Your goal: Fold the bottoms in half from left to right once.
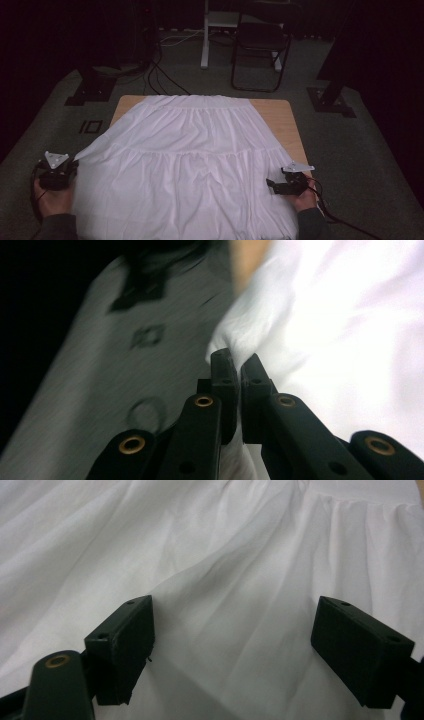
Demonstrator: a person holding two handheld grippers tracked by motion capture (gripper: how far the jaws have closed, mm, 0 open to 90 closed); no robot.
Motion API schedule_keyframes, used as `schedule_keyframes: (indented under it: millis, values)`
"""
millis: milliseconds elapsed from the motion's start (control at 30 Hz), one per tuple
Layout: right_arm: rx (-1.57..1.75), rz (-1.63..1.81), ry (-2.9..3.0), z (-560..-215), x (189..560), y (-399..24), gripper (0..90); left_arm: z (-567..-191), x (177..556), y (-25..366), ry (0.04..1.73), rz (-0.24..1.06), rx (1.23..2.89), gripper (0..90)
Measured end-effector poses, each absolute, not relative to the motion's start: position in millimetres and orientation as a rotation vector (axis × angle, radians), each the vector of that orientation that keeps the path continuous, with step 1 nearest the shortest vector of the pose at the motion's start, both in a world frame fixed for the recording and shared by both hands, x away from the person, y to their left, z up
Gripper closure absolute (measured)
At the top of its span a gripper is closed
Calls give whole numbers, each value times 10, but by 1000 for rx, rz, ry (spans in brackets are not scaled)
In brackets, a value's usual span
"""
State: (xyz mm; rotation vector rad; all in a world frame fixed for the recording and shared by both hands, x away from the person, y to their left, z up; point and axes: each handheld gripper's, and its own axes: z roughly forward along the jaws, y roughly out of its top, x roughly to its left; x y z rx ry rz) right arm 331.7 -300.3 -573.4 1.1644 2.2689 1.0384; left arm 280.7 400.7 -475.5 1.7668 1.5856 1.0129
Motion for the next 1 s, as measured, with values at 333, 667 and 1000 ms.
schedule_keyframes:
  millis: [333,667,1000]
  values:
    - [1166,1038,2269,-5734,3316,-3003,169,-3992,2619,2987,1046,810,1802,882]
    - [1165,1038,2268,-5735,3317,-3003,169,-3801,2800,1453,568,486,1901,882]
    - [1164,1037,2268,-5734,3317,-3002,169,-4615,3089,338,481,216,2081,876]
